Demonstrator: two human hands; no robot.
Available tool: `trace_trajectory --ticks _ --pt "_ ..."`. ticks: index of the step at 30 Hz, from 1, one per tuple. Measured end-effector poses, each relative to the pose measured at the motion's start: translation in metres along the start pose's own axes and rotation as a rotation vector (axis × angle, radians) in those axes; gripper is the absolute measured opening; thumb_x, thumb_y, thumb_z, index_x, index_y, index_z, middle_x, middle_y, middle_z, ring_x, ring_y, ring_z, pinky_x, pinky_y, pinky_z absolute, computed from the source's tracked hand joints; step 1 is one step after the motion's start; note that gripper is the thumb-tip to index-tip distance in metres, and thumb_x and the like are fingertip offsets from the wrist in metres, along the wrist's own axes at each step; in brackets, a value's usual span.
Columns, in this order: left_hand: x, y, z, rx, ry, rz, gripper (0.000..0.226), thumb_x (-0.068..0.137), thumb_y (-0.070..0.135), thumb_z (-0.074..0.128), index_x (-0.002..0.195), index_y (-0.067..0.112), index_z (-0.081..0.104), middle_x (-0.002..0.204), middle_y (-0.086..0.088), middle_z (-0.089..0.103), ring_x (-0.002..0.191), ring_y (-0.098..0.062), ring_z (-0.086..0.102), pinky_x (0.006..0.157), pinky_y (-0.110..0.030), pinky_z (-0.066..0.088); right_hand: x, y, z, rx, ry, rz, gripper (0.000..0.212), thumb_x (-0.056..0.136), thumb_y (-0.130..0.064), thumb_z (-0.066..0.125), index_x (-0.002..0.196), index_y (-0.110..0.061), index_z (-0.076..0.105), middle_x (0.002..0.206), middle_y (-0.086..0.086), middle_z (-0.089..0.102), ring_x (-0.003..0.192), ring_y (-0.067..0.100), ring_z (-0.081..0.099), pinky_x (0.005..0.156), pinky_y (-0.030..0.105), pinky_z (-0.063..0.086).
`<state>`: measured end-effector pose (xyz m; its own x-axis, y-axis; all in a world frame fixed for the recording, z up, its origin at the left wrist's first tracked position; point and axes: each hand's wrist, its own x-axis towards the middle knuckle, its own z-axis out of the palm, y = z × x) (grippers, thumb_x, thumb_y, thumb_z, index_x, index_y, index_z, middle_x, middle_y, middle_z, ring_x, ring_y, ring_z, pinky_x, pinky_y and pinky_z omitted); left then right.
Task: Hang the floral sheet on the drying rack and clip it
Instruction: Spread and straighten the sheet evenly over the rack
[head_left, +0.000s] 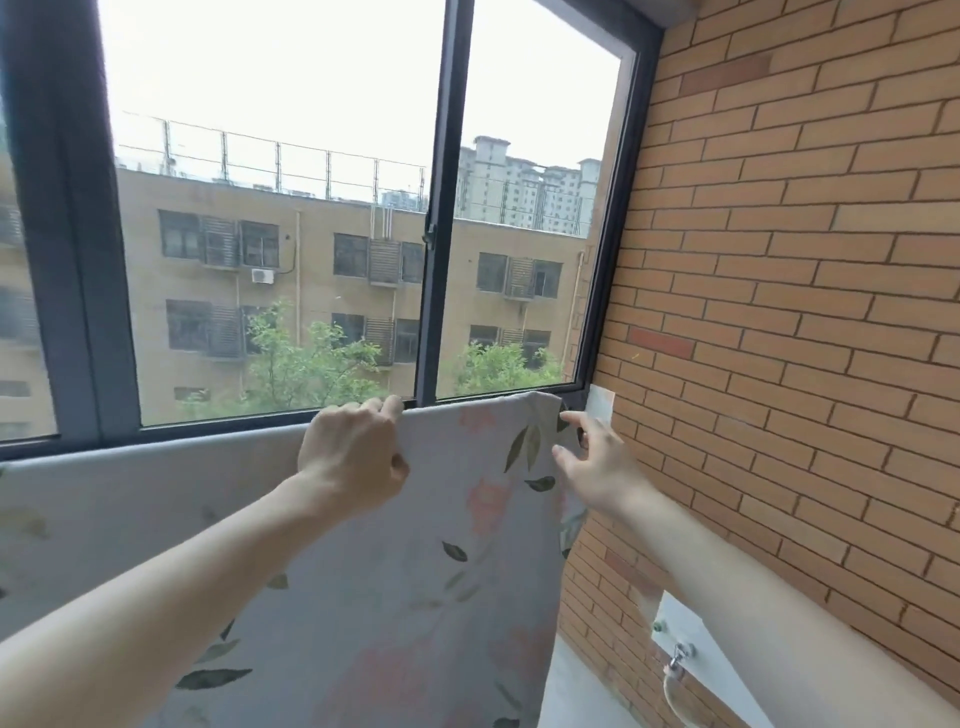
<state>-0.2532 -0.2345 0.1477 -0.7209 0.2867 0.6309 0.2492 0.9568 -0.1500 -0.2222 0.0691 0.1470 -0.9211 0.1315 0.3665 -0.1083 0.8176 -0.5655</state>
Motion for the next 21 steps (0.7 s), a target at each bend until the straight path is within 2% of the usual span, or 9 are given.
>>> trace_trajectory --ticks 4,8,13,16,18,19,21 --pt "-0.003 -0.007 0.009 0.010 0.041 -0.015 0.035 0.075 0.044 0.067 0.098 0.021 0.057 0.085 0.001 0.068 0.079 -0.025 0.069 0.068 -0.033 0.048 0.049 0.007 0.010 -0.200 -0.032 -0.120 0.061 0.103 -0.035 0.054 0.159 -0.025 0.031 0.162 -0.001 0.035 0.148 0.025 0.033 0.122 0.043 0.029" --pt "-0.003 -0.007 0.012 0.033 0.063 -0.018 0.034 0.070 0.046 0.068 0.091 0.022 0.056 0.078 0.003 0.066 0.072 -0.023 0.069 0.065 -0.032 0.047 0.078 0.000 0.026 -0.156 -0.081 -0.180 0.059 0.107 -0.048 0.042 0.159 -0.024 0.033 0.163 -0.004 0.035 0.151 0.022 0.029 0.123 0.043 0.027" --pt "-0.005 -0.002 0.007 0.041 0.062 -0.047 0.030 0.077 0.047 0.062 0.093 0.025 0.049 0.086 0.003 0.066 0.080 -0.022 0.067 0.074 -0.033 0.047 0.090 0.016 0.041 -0.173 -0.030 -0.232 0.064 0.100 -0.069 0.026 0.145 -0.027 0.044 0.145 -0.004 0.048 0.138 0.021 0.040 0.114 0.048 0.036" --pt "-0.006 0.004 0.003 0.071 0.010 -0.091 0.030 0.081 0.047 0.058 0.098 0.024 0.047 0.095 0.003 0.066 0.089 -0.023 0.066 0.081 -0.036 0.045 0.094 0.021 0.043 -0.250 -0.024 -0.273 0.078 0.091 -0.081 0.012 0.134 -0.024 0.044 0.130 -0.002 0.047 0.128 0.024 0.042 0.113 0.049 0.032" --pt "-0.006 0.006 0.000 0.090 -0.025 -0.136 0.030 0.083 0.045 0.058 0.100 0.024 0.045 0.099 0.002 0.065 0.094 -0.024 0.064 0.086 -0.037 0.044 0.094 0.011 0.048 -0.250 0.001 -0.328 0.080 0.090 -0.079 0.007 0.128 -0.023 0.049 0.125 0.000 0.052 0.125 0.026 0.045 0.119 0.050 0.022" --pt "-0.006 0.006 -0.001 0.100 -0.042 -0.157 0.030 0.084 0.044 0.059 0.101 0.024 0.046 0.101 0.001 0.064 0.096 -0.025 0.063 0.088 -0.038 0.044 0.091 0.002 0.052 -0.235 0.013 -0.394 0.074 0.092 -0.074 0.009 0.125 -0.024 0.053 0.124 0.000 0.055 0.126 0.026 0.046 0.122 0.050 0.018" --pt "-0.005 0.009 -0.001 0.123 -0.071 -0.188 0.029 0.087 0.041 0.059 0.105 0.022 0.048 0.104 0.000 0.063 0.100 -0.026 0.062 0.091 -0.039 0.042 0.080 -0.021 0.064 -0.148 0.016 -0.568 0.051 0.100 -0.059 0.026 0.124 -0.027 0.058 0.122 -0.004 0.058 0.127 0.021 0.045 0.125 0.048 0.013"
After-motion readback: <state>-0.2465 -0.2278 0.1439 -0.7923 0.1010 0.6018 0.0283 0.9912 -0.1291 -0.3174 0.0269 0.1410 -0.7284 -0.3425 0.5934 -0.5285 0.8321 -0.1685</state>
